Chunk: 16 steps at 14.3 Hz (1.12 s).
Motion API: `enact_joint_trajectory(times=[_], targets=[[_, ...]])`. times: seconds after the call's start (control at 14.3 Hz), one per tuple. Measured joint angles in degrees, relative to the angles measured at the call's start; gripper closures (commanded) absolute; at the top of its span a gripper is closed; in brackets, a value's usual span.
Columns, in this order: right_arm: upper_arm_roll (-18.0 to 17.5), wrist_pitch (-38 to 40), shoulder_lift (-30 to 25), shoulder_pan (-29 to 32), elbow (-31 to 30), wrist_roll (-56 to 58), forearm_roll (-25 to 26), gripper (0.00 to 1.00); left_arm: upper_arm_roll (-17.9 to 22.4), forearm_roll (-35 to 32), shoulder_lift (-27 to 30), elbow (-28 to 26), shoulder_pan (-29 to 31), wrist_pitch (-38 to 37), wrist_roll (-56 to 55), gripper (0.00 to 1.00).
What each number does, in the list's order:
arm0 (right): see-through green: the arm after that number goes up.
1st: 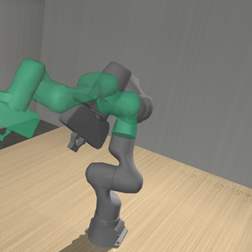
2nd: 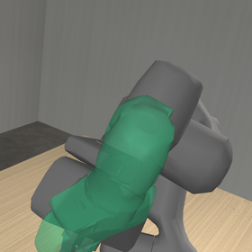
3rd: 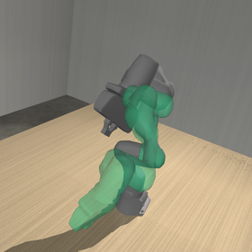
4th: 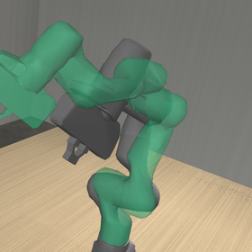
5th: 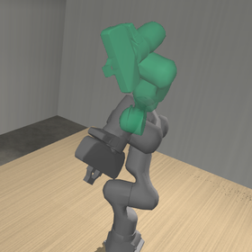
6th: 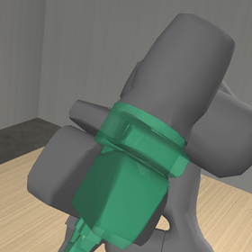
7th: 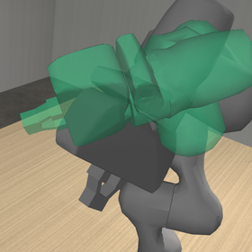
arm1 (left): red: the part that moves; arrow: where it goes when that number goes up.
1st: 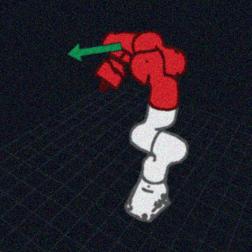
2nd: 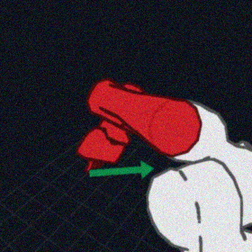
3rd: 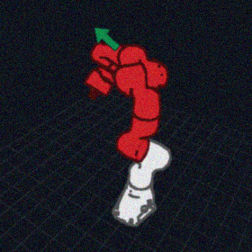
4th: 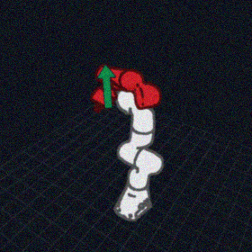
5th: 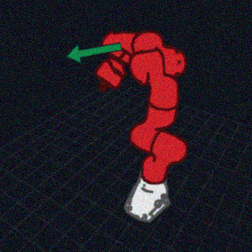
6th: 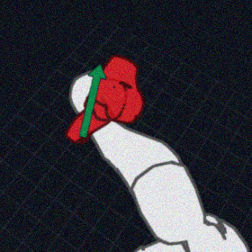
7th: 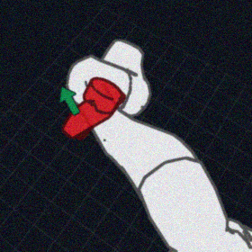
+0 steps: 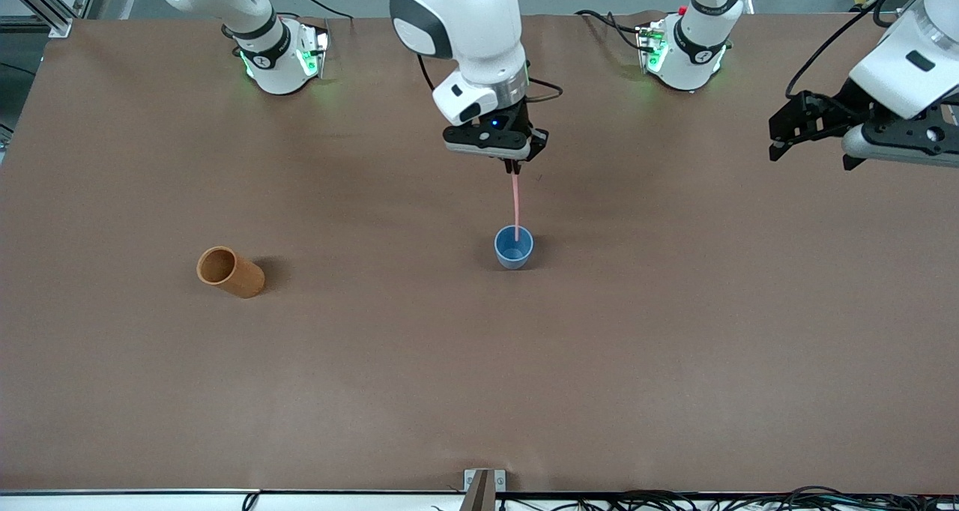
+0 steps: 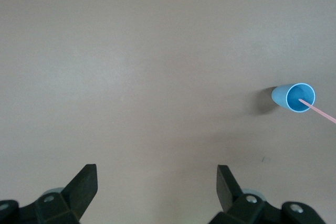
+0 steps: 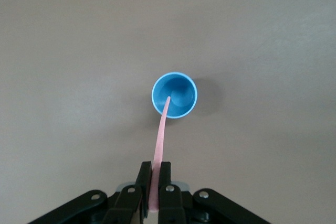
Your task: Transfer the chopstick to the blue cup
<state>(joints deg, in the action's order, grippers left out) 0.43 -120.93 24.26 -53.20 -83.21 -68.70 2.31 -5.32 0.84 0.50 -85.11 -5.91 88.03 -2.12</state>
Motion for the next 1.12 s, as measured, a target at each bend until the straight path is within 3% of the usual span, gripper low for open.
enact_joint_trajectory(times=[0.21, 0.84, 1.12], targets=[[0.1, -1.1, 1.0, -0.5, 0.1, -0.1, 1.2, 0.95, 5.5, 0.1, 0.5, -1.0, -5.0, 0.0, 0.1, 0.00], [0.3, -4.5, 3.7, -1.5, 0.1, -0.1, 2.5, 0.72, 6.0, 0.1, 0.7, -1.0, -5.0, 0.1, 0.1, 0.00], [1.4, -4.6, 3.6, -0.8, 0.8, 0.0, 2.6, 0.07, 6.2, 0.1, 0.7, -0.9, -4.6, 0.1, 0.1, 0.00]])
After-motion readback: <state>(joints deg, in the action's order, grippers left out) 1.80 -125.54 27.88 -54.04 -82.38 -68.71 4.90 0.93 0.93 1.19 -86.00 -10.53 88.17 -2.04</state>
